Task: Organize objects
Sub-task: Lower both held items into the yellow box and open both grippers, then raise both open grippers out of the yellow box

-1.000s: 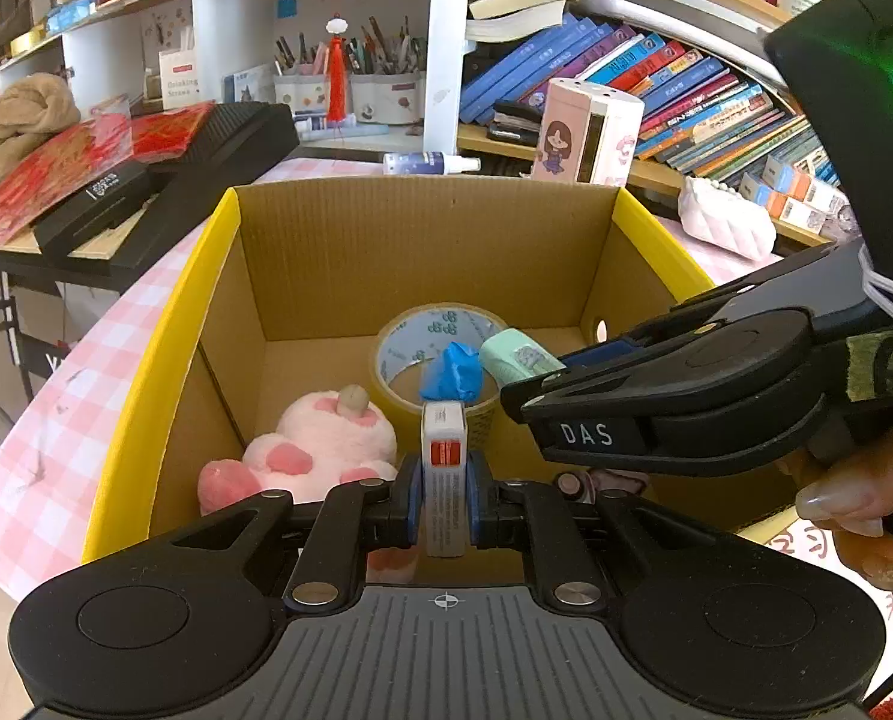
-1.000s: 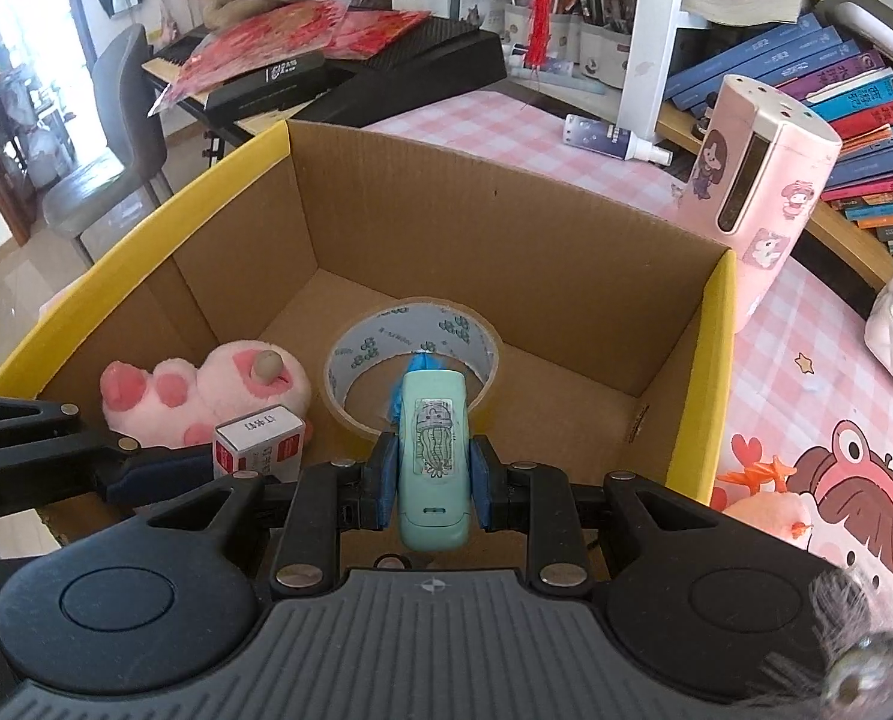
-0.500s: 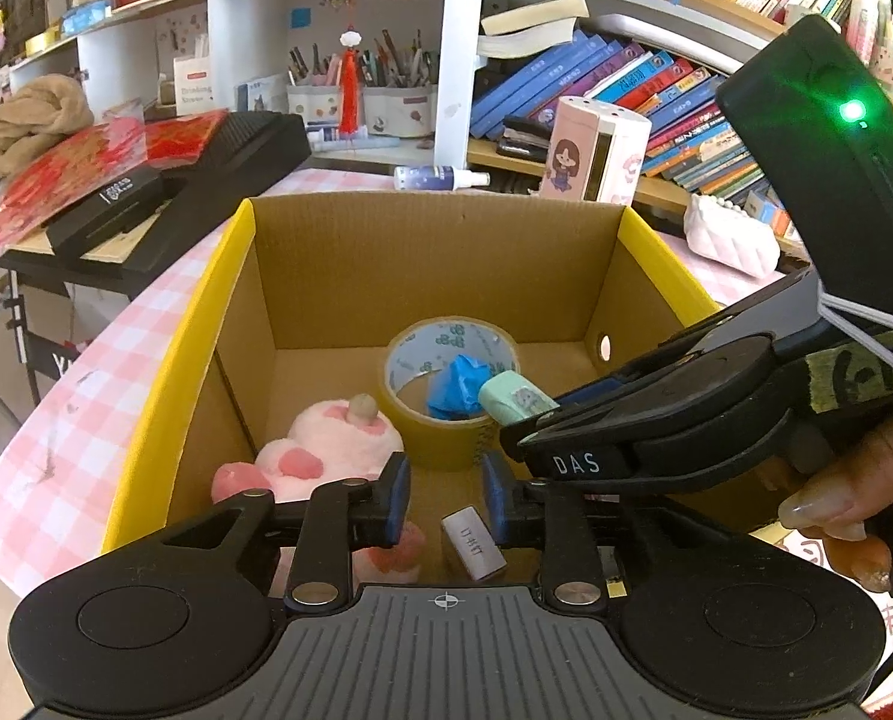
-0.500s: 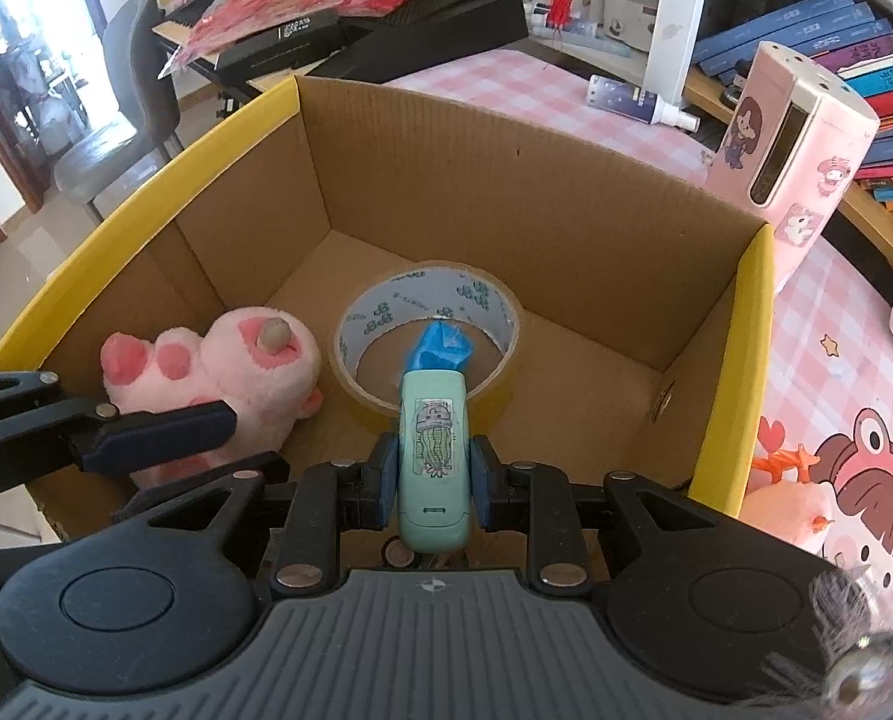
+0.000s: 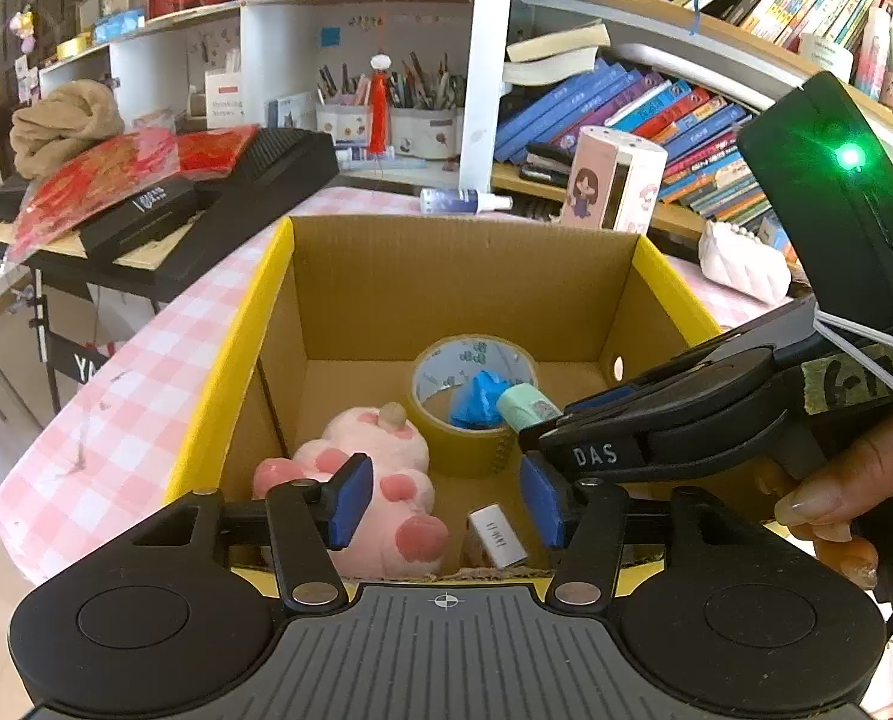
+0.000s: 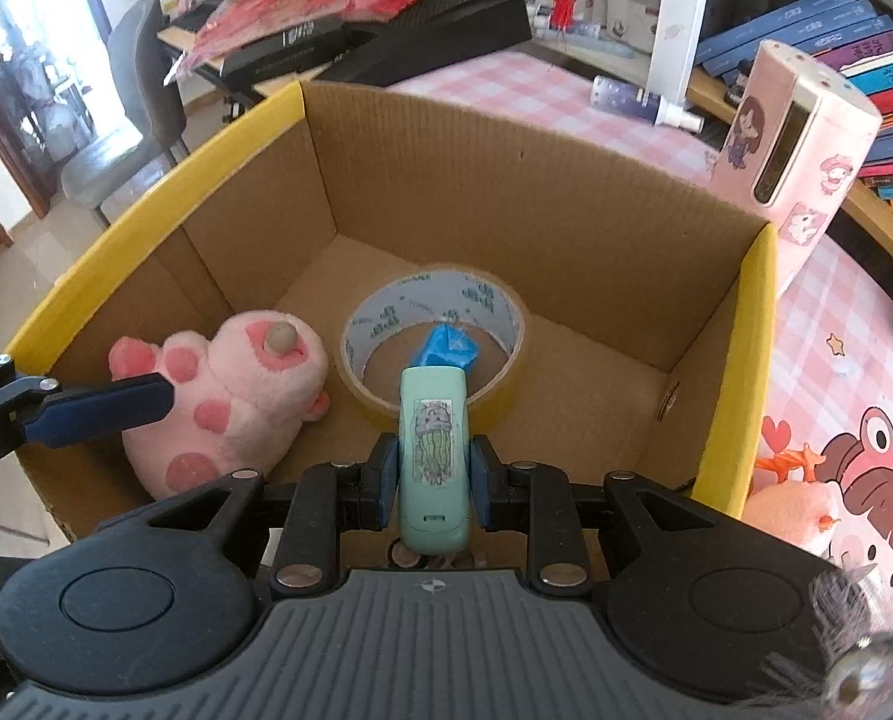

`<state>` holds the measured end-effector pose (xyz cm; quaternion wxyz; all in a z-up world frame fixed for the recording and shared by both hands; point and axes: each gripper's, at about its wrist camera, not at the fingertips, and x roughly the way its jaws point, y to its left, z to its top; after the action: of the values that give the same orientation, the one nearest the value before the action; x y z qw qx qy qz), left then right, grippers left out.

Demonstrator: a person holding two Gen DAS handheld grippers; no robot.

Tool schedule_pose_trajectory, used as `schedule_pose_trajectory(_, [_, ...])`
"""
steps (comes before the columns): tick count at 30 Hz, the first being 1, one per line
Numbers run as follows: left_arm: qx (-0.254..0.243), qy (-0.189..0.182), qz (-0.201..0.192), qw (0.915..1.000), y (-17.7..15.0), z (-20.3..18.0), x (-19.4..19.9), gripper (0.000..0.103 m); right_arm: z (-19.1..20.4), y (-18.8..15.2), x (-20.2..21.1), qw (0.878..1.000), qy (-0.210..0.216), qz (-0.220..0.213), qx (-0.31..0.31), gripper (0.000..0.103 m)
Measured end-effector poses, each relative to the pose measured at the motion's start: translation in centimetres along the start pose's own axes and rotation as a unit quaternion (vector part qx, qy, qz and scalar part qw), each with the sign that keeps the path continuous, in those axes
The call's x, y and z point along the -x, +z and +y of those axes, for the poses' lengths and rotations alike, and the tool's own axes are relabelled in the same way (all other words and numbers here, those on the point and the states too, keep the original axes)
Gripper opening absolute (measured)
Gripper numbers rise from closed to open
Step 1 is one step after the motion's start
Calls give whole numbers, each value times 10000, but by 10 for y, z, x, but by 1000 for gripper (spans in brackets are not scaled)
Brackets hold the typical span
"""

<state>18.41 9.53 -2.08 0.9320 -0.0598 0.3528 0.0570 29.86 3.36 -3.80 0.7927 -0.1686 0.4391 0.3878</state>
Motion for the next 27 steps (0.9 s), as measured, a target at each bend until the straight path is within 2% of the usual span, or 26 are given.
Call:
schedule_pose_trajectory(3, [25,37,-72,10000,-1,0,6,62,0,-1,8,9999,-14,-139,-82,24])
schedule_pose_trajectory(12, [154,46,-370,9992,-5,-1,32,63,8,-17,47,9969,-205,-730,-228,28])
schedule_pose_trajectory(17, [138,41,-597,9981,-9,-5,53,64,15,-32,76,9912,-399,-1196,-403,33])
schedule_pose_trajectory(20, [133,49,-716,9973,-12,-7,65,68,18,-45,95,9862,-558,-1460,-537,35])
schedule_pose_trajectory(27, [173,73,-777,9968,-27,-3,86,69,30,-75,124,9777,-836,-1766,-776,35])
